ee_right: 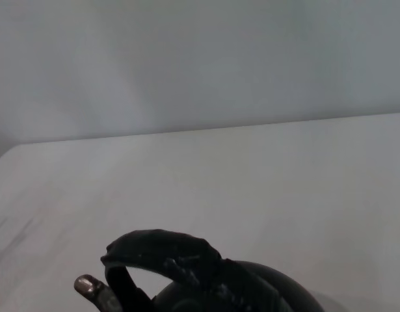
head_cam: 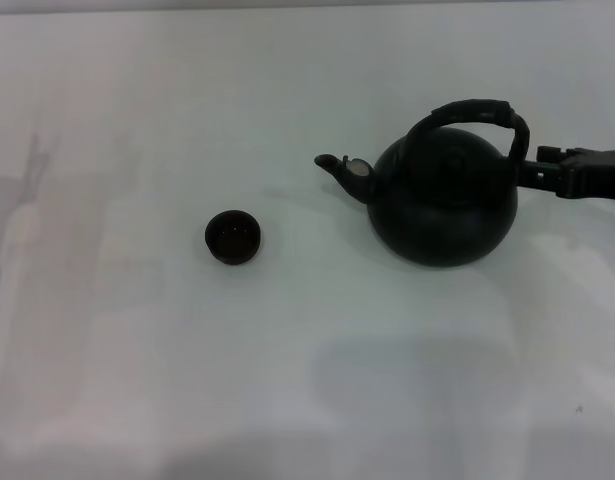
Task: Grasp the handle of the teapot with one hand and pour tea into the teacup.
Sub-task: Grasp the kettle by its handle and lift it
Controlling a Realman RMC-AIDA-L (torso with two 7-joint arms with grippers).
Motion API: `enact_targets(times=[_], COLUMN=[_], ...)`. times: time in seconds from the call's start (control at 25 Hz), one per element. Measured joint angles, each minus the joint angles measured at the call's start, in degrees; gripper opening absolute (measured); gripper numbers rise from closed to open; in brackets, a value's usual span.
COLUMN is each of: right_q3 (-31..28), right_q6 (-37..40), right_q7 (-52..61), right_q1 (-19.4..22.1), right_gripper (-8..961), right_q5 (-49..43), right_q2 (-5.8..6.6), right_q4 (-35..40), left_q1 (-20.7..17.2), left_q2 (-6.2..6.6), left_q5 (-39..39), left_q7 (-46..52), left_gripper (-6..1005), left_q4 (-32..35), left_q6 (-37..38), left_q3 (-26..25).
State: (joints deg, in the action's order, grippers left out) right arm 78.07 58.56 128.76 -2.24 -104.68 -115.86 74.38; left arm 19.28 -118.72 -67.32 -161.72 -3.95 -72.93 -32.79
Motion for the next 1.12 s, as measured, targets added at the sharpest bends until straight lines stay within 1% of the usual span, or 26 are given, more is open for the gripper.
enact_targets(times=[0.32, 0.52, 0.76, 0.96, 1.12], right_q3=[0.06, 0.06, -0.06, -0.51, -0.54], right_q6=[-0.91, -1.01, -0.7, -0.33, -0.31], right_q7=[0.0, -0.05, -0.4, -0.95, -0.96], right_q1=[-2.17, -2.97, -3.03, -3.03, -3.03], right_gripper=[753, 729, 648, 423, 306], right_q5=[0.76, 0.76, 0.77, 1.17, 1.34], right_q2=[0.07, 0.14, 0.32, 0.37, 0.37], right_q4=[-2.83, -3.18, -3.77, -3.8, -3.8], left_q1=[-0.28, -0.3, -0.39, -0.46, -0.56], left_q2=[-0.02, -0.03, -0.02, -0.02, -0.1], left_q5=[0.0, 0.0, 0.0, 0.0, 0.0], left_q7=[0.0, 0.0, 0.02, 0.02, 0.03], left_gripper=[818, 818, 818, 818, 818], left_q4=[0.0, 0.0, 0.0, 0.0, 0.0], left_q6=[-0.01, -0.04, -0.11, -0.27, -0.27], left_q3=[0.0, -0.08, -0.09, -0.09, -0.09])
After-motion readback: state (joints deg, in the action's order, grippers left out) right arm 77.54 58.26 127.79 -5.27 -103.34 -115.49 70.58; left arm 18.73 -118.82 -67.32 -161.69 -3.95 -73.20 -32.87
